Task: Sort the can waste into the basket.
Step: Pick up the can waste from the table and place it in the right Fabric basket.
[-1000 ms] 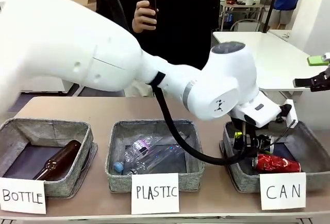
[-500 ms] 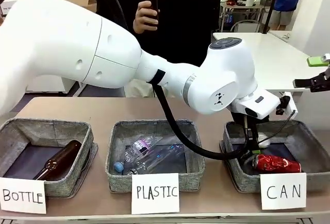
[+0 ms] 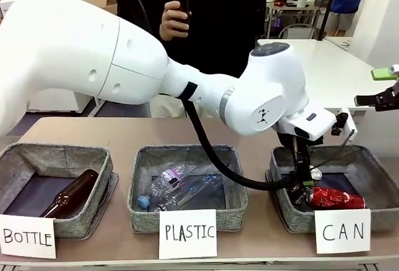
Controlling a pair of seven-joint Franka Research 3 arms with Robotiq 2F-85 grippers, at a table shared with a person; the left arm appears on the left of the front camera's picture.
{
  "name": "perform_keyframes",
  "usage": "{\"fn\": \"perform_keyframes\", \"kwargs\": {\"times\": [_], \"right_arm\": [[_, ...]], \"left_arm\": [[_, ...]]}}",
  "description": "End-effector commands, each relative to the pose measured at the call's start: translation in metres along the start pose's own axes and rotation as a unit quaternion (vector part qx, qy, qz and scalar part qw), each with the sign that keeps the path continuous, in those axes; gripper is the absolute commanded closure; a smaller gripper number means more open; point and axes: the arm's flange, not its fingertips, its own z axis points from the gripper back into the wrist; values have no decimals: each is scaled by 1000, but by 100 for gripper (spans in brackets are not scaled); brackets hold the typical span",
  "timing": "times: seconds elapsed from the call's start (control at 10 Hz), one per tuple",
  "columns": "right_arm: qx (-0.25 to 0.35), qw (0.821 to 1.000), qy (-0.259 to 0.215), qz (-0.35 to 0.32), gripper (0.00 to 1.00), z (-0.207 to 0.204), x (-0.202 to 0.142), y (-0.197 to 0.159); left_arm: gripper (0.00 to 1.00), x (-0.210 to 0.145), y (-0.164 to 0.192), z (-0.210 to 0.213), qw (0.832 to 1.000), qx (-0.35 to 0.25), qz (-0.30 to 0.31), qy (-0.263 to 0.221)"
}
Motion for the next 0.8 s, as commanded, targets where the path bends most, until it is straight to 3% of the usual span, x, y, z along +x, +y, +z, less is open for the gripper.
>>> {"fn": "perform_keyframes", "kwargs": {"times": [0.0,0.1,0.2,0.3,0.4,0.6,0.7], "right_arm": [[3,1000,3,7,0,1,-1,1],[3,1000,3,7,0,1,-1,1],[3,1000,3,7,0,1,-1,1],[3,1000,3,7,0,1,-1,1],[3,1000,3,7,0,1,-1,1],[3,1000,3,7,0,1,-1,1],[3,1000,3,7,0,1,-1,1]], "left_arm": [[0,-25,-1,58,998,-34,42,13],[0,-57,-3,113,995,-69,66,23],[0,-107,-15,182,994,-58,93,21],[0,-156,-32,233,988,7,153,22],[0,-206,-45,275,974,33,223,7],[0,-312,-57,338,911,53,406,-50],[0,-365,-68,372,871,55,475,-111]]}}
